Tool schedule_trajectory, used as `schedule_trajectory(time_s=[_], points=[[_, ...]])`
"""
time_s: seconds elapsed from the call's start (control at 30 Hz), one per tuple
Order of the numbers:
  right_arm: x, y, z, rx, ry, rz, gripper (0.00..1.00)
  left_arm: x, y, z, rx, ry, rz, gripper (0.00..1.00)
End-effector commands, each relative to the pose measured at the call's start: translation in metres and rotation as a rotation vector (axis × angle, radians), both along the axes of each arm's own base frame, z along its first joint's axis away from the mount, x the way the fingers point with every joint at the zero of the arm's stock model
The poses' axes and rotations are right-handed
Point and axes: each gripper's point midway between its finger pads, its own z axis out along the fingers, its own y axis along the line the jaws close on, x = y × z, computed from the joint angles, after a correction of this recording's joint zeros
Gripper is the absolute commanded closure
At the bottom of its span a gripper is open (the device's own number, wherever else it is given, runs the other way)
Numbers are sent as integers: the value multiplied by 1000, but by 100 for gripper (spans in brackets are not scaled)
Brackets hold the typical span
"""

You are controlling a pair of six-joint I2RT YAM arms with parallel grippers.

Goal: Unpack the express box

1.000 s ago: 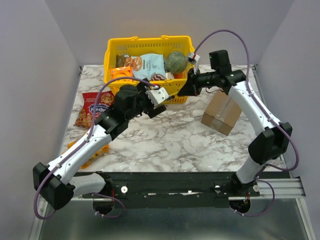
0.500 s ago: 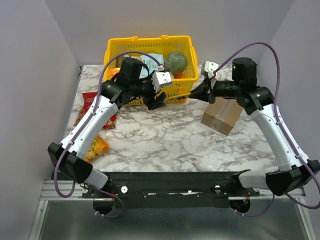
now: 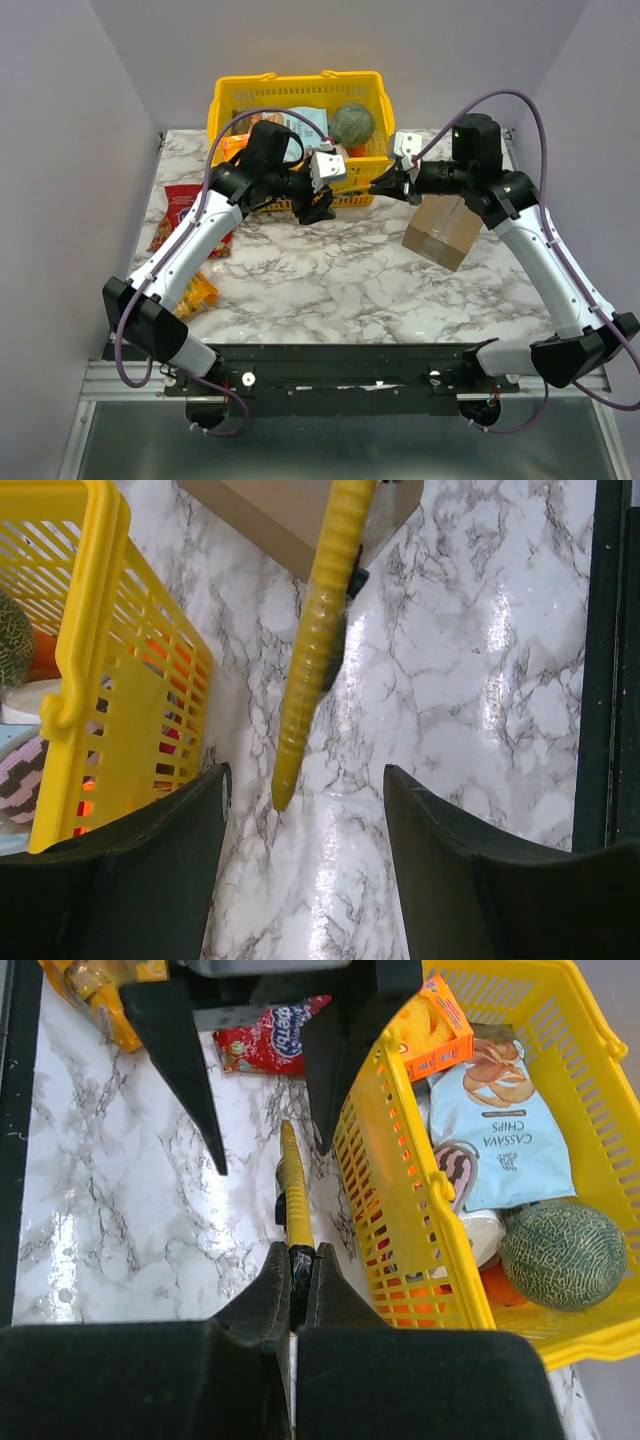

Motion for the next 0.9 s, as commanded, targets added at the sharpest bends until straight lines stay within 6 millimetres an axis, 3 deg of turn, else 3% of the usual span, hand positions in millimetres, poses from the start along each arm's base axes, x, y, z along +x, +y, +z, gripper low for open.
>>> schedule_trajectory(time_s=[0.0,0.23,0.5,0.57,0.6,0.63,0.67,0.73,0.77,0.87], points=[[-5,5,5,-27,-38,25,99,9,-9,7,-73,-10,22,33],[-7,5,-4,-42,0,24,99,9,-9,8,-76,-23,18,47],[3,11,-9,-17,59,-15,99,5,-13,5,-80,12,-16,90],[16,11,-5,26,122,-111,89,7,-14,5,-82,15,-14,99],[36,1,-2,37,139,-249,79,8,-14,5,-82,14,-11,100],[44,-2,14,110,205,-317,57,8,-14,4,-81,16,-7,100],[65,-23,16,147,253,-394,50,7,-12,5,-81,14,1,100],[87,-44,33,259,328,-476,39,8,-9,-1,-68,18,19,100],[104,-71,35,286,324,-558,36,7,-7,0,-67,7,28,100],[147,-117,14,240,236,-763,34,6,-1,-3,-59,-2,51,100]])
